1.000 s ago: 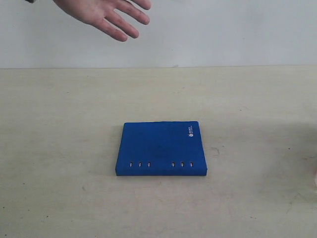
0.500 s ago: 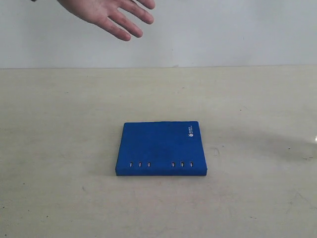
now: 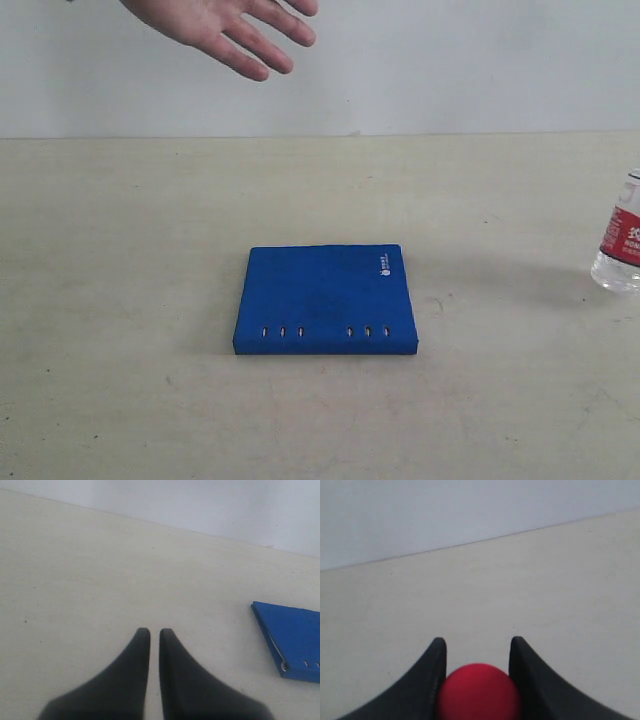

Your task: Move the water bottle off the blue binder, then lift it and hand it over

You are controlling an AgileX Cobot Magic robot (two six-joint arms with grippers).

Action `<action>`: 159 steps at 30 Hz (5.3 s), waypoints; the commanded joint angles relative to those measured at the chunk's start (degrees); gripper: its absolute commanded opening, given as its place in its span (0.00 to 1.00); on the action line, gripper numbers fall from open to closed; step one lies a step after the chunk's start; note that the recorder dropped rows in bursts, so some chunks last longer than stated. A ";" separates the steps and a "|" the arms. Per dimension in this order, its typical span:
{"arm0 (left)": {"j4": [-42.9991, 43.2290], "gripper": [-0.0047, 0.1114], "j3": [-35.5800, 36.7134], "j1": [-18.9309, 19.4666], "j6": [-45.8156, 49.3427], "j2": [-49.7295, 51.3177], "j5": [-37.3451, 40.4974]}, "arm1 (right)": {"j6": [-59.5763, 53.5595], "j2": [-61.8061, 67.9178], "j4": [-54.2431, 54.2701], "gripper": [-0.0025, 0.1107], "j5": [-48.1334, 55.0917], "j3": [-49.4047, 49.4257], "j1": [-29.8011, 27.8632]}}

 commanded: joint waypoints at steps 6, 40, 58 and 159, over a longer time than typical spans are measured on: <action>0.08 0.10 0.19 -0.31 -0.30 -0.21 -0.40 | -23.57 -0.41 0.81 0.02 -7.43 -0.32 7.04; 0.08 0.10 0.19 -0.31 -0.30 -0.21 -0.40 | -8.66 -22.22 2.34 0.40 4.86 -0.01 8.64; 0.08 0.10 0.19 -0.31 -0.30 -0.21 -0.40 | -0.34 -17.18 -5.86 0.40 14.75 25.58 29.84; -44.32 0.10 -26.49 -19.13 22.65 89.63 -7.04 | 7.21 22.87 -10.92 0.40 43.57 -11.30 38.40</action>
